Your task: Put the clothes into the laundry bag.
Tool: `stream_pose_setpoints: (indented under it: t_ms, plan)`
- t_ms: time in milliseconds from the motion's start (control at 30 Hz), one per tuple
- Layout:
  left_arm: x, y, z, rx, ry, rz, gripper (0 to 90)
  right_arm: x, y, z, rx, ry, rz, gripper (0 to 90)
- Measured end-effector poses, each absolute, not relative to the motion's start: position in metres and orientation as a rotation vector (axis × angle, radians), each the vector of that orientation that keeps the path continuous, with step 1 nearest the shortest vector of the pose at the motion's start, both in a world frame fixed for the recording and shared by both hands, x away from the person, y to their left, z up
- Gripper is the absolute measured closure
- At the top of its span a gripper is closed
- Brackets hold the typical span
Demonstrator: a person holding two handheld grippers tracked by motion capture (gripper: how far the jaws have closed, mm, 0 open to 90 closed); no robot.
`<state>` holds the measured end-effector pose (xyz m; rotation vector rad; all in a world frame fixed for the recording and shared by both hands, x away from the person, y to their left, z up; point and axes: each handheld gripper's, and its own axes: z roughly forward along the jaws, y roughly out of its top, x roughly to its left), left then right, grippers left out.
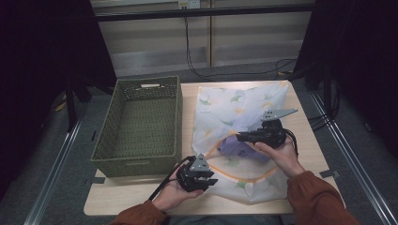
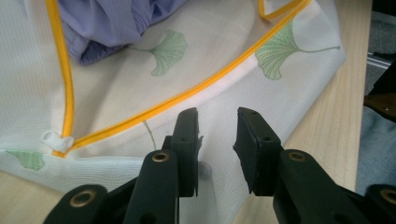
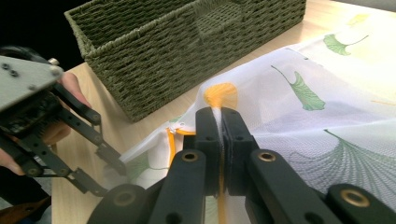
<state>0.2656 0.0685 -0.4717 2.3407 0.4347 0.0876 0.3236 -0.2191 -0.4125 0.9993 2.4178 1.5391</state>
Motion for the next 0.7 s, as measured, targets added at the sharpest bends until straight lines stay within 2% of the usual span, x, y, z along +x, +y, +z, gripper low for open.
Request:
stream_pose_setpoints:
  t_ms: [300, 500, 700]
  plan:
    - [0.266, 0.078, -0.476, 2.358, 0.476, 0.083, 69.7, 0.323, -0.221, -0.414, 1.000, 2.419, 1.546, 87.7]
    - [0.255, 0.051, -0.480, 2.365, 0.319, 0.016, 75.1, 0.322, -0.218, -0.414, 0.994, 2.426, 1.530, 87.6]
    - [0.257, 0.035, -0.490, 2.395, 0.280, 0.022, 77.8, 0.321, -0.218, -0.412, 0.984, 2.428, 1.525, 87.6]
